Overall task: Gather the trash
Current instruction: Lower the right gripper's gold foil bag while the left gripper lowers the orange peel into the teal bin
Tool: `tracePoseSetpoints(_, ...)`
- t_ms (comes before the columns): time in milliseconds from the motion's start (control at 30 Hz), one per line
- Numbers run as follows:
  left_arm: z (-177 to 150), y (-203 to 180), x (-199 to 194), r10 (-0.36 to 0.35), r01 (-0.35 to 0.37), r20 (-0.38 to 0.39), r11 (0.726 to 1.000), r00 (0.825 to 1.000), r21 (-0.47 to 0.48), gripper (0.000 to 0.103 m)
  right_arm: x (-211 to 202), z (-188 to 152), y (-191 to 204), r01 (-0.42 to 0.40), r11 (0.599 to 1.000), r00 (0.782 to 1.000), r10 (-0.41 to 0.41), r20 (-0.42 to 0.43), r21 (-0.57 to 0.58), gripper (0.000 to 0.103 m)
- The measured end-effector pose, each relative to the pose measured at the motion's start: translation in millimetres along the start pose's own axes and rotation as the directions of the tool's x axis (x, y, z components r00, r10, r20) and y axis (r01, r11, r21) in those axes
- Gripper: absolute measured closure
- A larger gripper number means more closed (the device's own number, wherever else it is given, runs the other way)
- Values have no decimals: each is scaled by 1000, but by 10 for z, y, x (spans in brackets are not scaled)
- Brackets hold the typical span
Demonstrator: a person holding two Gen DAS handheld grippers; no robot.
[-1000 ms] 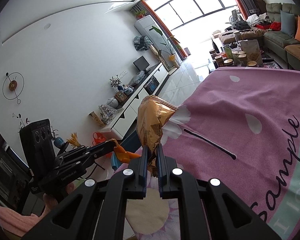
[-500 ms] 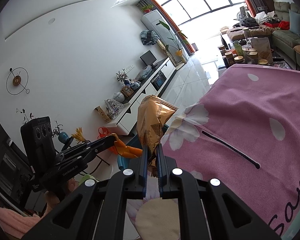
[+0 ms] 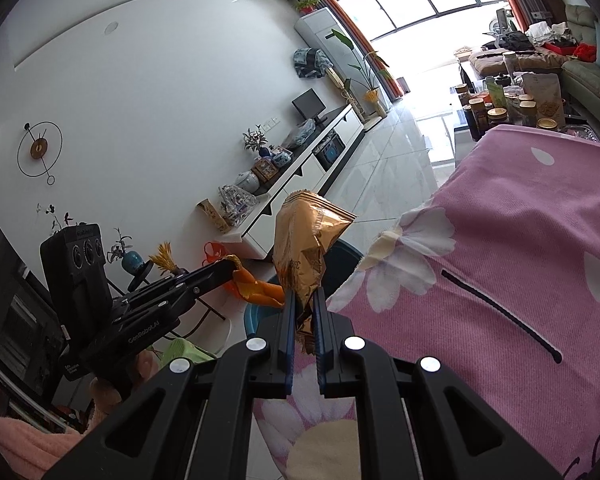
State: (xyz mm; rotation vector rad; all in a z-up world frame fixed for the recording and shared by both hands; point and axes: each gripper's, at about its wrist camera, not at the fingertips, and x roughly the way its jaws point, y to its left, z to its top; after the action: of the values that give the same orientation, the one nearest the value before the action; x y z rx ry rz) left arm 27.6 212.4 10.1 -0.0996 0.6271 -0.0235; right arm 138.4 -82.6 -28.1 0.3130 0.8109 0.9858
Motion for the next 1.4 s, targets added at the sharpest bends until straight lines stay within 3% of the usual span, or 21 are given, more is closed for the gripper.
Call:
tracePoseSetpoints(600,-59,335,100,51,-52,-24,997,998,-55,96,326,69,96,-16,1000,998,16,-59,-10,95)
tracePoseSetpoints(1400,-132,403,381,85,-91,-71,992,994,-86,96,739,116,215,3,1000,991,-5,-137,-17,95)
